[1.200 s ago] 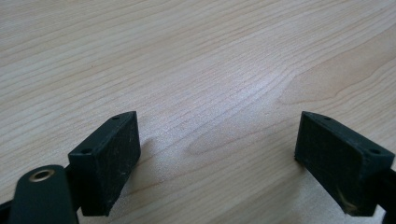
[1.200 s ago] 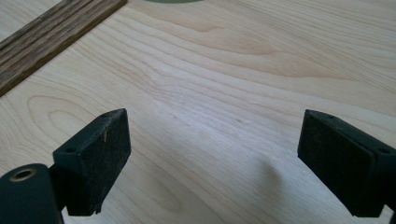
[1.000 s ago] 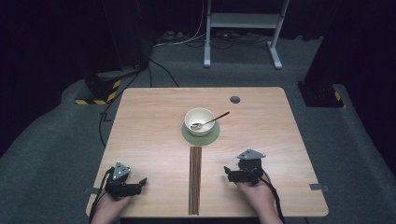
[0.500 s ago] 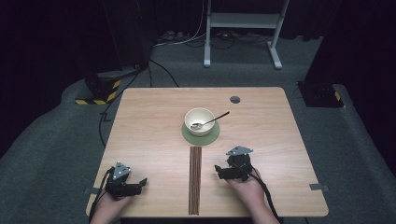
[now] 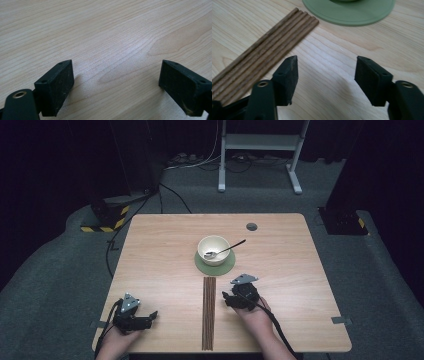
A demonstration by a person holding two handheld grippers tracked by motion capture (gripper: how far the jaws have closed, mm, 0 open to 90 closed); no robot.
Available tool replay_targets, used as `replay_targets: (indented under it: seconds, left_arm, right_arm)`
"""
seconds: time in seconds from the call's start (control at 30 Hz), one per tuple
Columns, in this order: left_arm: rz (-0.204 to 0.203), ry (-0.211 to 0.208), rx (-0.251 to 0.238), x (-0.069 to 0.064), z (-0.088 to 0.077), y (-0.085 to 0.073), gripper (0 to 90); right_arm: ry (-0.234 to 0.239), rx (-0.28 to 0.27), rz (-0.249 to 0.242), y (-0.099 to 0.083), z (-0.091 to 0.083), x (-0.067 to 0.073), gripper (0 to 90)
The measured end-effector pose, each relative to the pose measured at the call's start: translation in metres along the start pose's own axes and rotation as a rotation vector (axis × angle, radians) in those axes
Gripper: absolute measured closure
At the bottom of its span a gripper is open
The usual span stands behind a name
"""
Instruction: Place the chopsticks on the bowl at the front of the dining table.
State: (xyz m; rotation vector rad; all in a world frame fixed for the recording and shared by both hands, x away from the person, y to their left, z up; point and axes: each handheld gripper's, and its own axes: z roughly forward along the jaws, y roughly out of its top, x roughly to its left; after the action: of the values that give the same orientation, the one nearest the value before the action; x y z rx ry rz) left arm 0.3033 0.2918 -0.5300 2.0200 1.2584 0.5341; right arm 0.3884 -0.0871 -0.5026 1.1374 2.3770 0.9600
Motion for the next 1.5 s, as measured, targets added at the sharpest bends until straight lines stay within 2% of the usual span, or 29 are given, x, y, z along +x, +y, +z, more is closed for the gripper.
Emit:
replay_targets:
  seconds: [0.17, 0.23, 0.3, 0.4, 0.57, 0.77, 0.8, 0.83, 0.9, 0.97, 1.1, 1.2, 1.3, 1.4, 1.5]
  left_arm:
    - [0.0, -0.001, 0.0, 0.0, 0.0, 0.0, 12.6]
    - [0.0, -0.001, 0.0, 0.0, 0.0, 0.0, 12.6]
    - [0.0, -0.001, 0.0, 0.0, 0.0, 0.0, 12.6]
    - [0.0, -0.001, 0.0, 0.0, 0.0, 0.0, 12.6]
    - [0.0, -0.001, 0.0, 0.0, 0.0, 0.0, 12.6]
    - [0.001, -0.002, 0.0, 0.0, 0.0, 0.0, 12.6]
    - [0.001, -0.002, 0.0, 0.0, 0.0, 0.0, 12.6]
    - [0.001, -0.002, 0.0, 0.0, 0.0, 0.0, 12.6]
    - [0.002, -0.003, 0.001, 0.0, 0.0, 0.0, 12.6]
    - [0.002, -0.003, 0.0, 0.0, 0.0, 0.0, 12.6]
    - [0.002, -0.003, 0.0, 0.0, 0.0, 0.0, 12.6]
    - [0.002, -0.003, 0.0, 0.0, 0.0, 0.0, 12.6]
    - [0.003, -0.004, 0.0, 0.0, 0.0, 0.0, 12.6]
    - [0.003, -0.004, 0.0, 0.0, 0.0, 0.0, 12.6]
    - [0.003, -0.004, 0.0, 0.0, 0.0, 0.0, 12.6]
  right_arm:
    - [-0.003, -0.019, -0.017, 0.009, 0.004, 0.008, 52.9]
    - [0.005, -0.024, -0.019, 0.01, 0.006, 0.009, 54.0]
    - [0.014, -0.021, -0.031, 0.014, 0.01, 0.015, 58.2]
    - [0.003, -0.032, -0.062, 0.016, 0.013, 0.022, 63.1]
    - [0.022, -0.033, -0.049, 0.02, 0.016, 0.027, 70.9]
    - [0.016, -0.016, -0.046, 0.02, 0.025, 0.029, 71.8]
    - [0.017, -0.008, -0.023, 0.019, 0.026, 0.031, 71.8]
    - [0.017, -0.016, -0.041, 0.02, 0.027, 0.03, 71.7]
    - [0.016, -0.008, -0.022, 0.019, 0.028, 0.031, 71.7]
    - [0.012, -0.013, -0.039, 0.019, 0.03, 0.03, 71.4]
    - [0.01, -0.01, -0.021, 0.018, 0.032, 0.032, 71.4]
    - [0.012, -0.009, -0.04, 0.018, 0.032, 0.031, 71.4]
    - [0.01, 0.001, -0.025, 0.018, 0.032, 0.032, 71.4]
    - [-0.004, -0.004, -0.035, 0.017, 0.033, 0.031, 71.2]
    - [0.008, 0.01, -0.026, 0.017, 0.032, 0.031, 71.2]
